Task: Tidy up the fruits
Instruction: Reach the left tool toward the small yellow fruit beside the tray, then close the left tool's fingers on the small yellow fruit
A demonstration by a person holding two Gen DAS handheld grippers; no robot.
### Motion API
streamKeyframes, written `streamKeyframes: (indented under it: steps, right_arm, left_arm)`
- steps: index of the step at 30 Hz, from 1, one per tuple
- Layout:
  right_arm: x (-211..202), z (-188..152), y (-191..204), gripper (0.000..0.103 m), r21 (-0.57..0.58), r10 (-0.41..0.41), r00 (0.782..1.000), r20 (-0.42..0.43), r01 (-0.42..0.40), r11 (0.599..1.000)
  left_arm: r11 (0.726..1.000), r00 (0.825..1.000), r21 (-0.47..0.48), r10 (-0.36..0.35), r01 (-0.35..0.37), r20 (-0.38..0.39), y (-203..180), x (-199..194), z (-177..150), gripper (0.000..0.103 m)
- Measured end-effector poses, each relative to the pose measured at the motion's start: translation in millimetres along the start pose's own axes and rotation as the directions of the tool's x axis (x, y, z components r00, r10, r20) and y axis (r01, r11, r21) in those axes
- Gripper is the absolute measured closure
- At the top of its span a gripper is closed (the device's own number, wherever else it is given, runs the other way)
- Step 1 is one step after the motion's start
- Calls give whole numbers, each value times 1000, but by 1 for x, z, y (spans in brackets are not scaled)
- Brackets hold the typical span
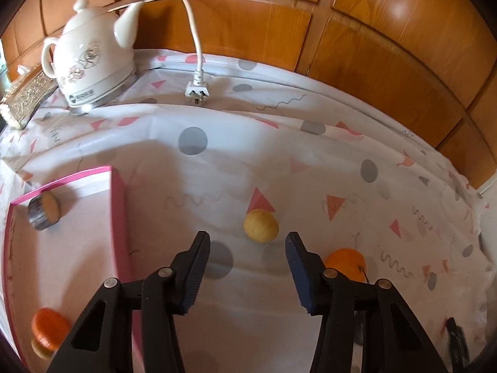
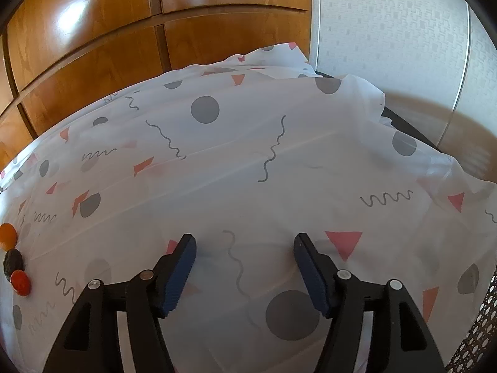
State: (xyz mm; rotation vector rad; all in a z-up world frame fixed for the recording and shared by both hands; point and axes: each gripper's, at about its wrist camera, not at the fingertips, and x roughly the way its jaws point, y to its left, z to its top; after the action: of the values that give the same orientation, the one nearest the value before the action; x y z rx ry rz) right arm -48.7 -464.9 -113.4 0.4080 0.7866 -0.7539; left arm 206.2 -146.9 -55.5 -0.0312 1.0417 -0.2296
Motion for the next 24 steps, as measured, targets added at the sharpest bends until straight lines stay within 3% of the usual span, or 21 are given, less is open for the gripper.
streamKeyframes:
  steps: [7, 8, 10, 12, 18, 24]
  right_arm:
    - [1, 0, 0, 31, -11, 5, 1000, 0, -5, 1000]
    - [0, -1, 0, 31, -12, 6, 1000, 0, -6, 1000]
    - [1, -1, 1, 30, -14, 6, 1000, 1, -6, 1000]
    - [0, -1, 2, 30, -15, 6, 1000, 1, -6, 1000]
    - [1, 0, 2, 29, -18, 7, 1000, 1, -7, 1000]
    - [1, 0, 2, 29, -21, 6, 1000, 1, -6, 1000]
  left_arm:
    - [1000, 1000, -15, 2, -2, -20, -3, 30, 9, 62]
    - [1000, 1000, -10, 1, -1, -12, -3, 30, 10, 70]
    - [1000, 999, -19, -24, 24, -26, -1, 29, 10, 75]
    - [998, 998, -41, -58, 56, -33, 4, 23, 9, 75]
    - [994, 994, -12, -104, 104, 42, 21, -24, 4, 75]
    - [996, 994, -55, -66, 71, 87, 68, -65, -9, 75]
